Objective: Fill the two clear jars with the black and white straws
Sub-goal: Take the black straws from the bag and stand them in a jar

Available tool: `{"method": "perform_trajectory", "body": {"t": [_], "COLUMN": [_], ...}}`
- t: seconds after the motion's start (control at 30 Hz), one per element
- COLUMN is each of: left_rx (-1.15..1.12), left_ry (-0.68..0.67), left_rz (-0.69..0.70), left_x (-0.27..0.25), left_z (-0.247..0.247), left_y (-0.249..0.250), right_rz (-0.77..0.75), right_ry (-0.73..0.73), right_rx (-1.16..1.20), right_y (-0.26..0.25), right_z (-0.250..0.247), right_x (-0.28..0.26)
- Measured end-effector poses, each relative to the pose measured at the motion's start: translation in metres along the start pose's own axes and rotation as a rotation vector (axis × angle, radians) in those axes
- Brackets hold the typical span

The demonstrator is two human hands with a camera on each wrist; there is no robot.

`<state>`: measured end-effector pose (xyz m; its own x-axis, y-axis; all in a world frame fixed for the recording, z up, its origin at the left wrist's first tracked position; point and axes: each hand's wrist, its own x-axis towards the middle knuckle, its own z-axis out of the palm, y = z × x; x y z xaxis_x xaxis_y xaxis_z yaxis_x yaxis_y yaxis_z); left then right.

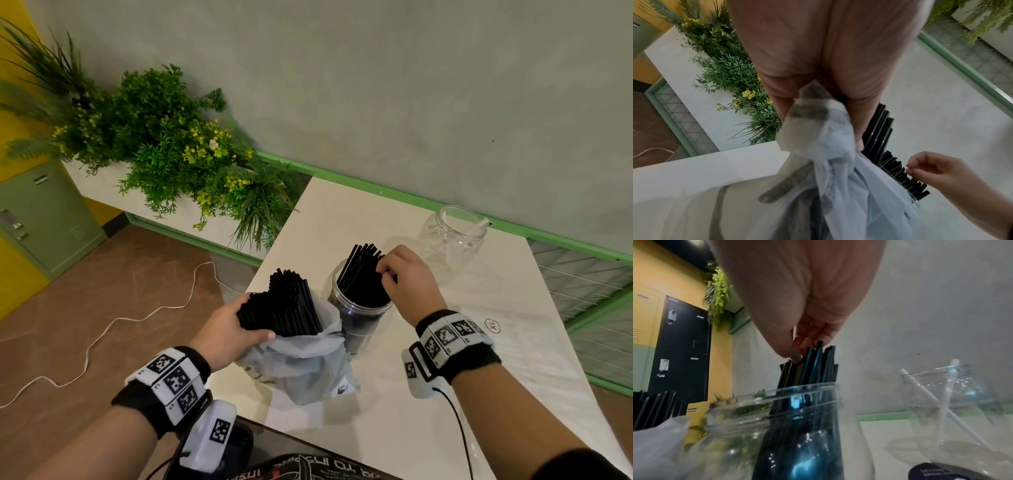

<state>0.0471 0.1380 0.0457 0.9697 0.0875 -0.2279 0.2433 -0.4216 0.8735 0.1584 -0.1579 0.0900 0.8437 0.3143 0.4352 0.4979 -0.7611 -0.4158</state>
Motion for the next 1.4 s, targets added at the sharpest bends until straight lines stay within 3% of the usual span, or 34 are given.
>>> {"method": "perform_trajectory", "body": {"t": [0.13,0.3,0.53,0.6,0.7,0.77,0.83,0.97,1.07,1.13,1.27,1.4], "left_rx": [0.000,0.004,0.012,0.006,0.003,-0.002,-0.005,0.005,0.019,0.021,0.022,0.022], "left_ry": [-0.003,-0.018,-0.009,-0.007,-0.007,-0.004,-0.004,0.005,0.016,0.012,-0.001,0.001], "left_rz": [0.001,0.009,0.016,0.021,0.029,0.030,0.029,0.047,0.051,0.042,0.033,0.042], "left_x": [0.001,0.003,0.000,-0.001,-0.002,-0.002,-0.003,-0.004,-0.005,-0.005,-0.003,-0.005], "left_z": [0.000,0.000,0.000,0.000,0.000,0.001,0.001,0.000,-0.001,-0.001,-0.001,-0.002], "left_y": [-0.001,0.001,0.004,0.004,0.005,0.006,0.007,0.008,0.008,0.008,0.008,0.009], "right_rz": [0.039,0.233,0.214,0.175,0.201,0.233,0.230,0.194,0.260,0.310,0.279,0.135], "right_ry": [0.106,0.059,0.244,0.157,-0.107,-0.284,-0.353,-0.123,0.014,-0.002,-0.197,-0.002], "right_rx": [-0.204,0.150,0.145,0.003,-0.229,-0.320,-0.344,-0.116,0.065,0.110,-0.037,0.087], "right_y": [0.017,0.025,0.009,-0.001,-0.013,-0.016,-0.013,-0.003,0.002,0.012,0.031,0.022], "right_z": [0.004,0.014,0.023,0.020,0.022,0.027,0.032,0.032,0.028,0.028,0.027,0.009], "right_x": [-0.014,-0.015,0.000,0.010,0.026,0.034,0.039,0.044,0.048,0.051,0.052,0.026]}}
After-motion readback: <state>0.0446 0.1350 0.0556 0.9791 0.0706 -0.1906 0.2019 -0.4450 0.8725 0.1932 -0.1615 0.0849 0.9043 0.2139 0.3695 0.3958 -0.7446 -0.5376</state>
